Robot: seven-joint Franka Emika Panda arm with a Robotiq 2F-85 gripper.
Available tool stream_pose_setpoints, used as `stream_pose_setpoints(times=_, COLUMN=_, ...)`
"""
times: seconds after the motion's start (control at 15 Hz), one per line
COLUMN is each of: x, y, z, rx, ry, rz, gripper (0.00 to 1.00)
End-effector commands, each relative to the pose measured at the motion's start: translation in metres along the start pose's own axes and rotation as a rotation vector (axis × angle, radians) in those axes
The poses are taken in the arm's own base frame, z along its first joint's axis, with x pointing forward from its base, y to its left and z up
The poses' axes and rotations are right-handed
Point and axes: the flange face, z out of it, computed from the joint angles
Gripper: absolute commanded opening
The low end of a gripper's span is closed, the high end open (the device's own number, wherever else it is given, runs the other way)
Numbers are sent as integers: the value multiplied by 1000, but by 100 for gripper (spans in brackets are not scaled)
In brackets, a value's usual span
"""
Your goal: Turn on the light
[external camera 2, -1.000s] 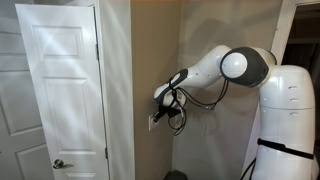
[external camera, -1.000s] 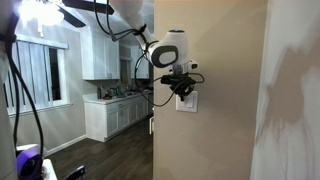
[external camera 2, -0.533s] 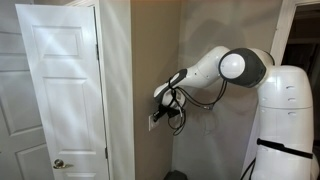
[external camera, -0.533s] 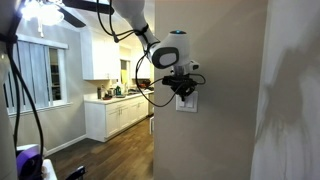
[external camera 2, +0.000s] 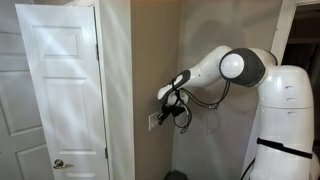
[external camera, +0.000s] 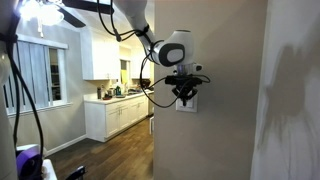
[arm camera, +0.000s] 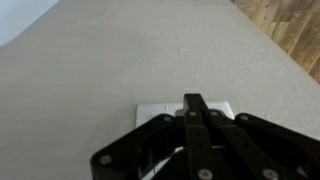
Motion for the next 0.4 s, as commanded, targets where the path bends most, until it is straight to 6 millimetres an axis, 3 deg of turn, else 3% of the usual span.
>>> stream_pose_setpoints(times=0.0, x=2, y=4, z=-11, rx=15, ry=-42, rz=6, gripper=0)
stream_pose_setpoints(times=0.33, x=6, y=6, z=-15, rx=46, ry=-55, rz=10, gripper=0)
